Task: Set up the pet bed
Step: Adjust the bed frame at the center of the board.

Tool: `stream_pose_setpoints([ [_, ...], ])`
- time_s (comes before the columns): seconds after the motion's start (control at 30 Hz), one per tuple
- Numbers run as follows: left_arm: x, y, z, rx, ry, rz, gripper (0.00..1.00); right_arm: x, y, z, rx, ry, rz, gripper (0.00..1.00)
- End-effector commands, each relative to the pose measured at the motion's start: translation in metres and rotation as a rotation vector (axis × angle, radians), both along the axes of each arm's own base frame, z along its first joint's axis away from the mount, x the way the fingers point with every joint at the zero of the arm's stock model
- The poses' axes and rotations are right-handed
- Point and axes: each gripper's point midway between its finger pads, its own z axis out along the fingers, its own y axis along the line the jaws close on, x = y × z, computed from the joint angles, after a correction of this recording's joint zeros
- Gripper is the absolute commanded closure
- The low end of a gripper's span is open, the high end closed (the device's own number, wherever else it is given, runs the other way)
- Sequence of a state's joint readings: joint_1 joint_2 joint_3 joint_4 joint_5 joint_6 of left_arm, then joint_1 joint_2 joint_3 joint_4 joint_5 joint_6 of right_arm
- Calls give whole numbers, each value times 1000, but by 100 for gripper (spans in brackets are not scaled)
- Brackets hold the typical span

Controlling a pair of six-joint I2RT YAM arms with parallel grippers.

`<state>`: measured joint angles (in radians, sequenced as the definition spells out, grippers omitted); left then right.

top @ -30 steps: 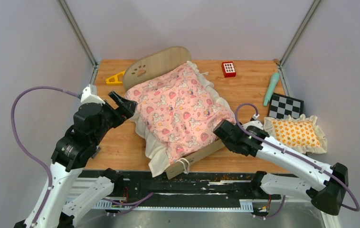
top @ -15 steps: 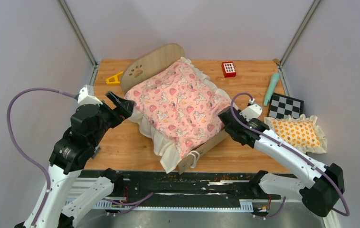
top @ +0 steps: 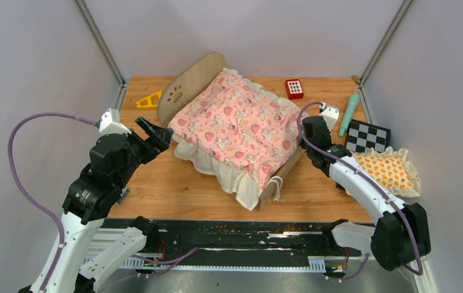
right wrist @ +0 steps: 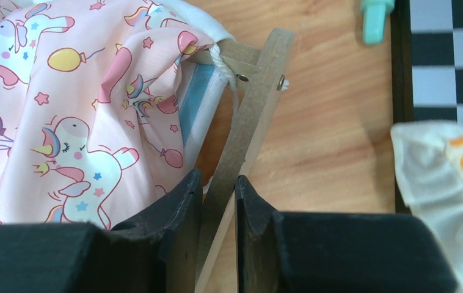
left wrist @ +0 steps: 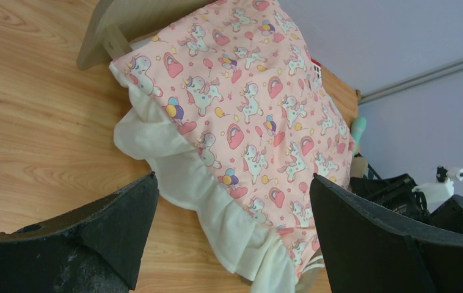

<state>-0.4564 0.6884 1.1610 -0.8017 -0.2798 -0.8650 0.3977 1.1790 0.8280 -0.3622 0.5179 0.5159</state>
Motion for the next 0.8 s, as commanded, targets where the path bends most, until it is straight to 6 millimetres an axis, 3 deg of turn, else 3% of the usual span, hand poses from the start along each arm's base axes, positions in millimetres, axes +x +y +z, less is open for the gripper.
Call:
stream_pose_setpoints([
  [0.0,0,-1,26,-17,-73,-11,0,30,34,5,-82,-23,304,100],
  [0.4,-2,0,31,-8,-89,-22,0,79,47,19,-167,-127,575,100],
  [0.63,-3,1,39,-10,-106,-22,0,96,43,18,-123,-145,678,100],
  [0.77,-1,-1,35,12,-103,-37,0,101,52,16,-137,-150,760,100],
])
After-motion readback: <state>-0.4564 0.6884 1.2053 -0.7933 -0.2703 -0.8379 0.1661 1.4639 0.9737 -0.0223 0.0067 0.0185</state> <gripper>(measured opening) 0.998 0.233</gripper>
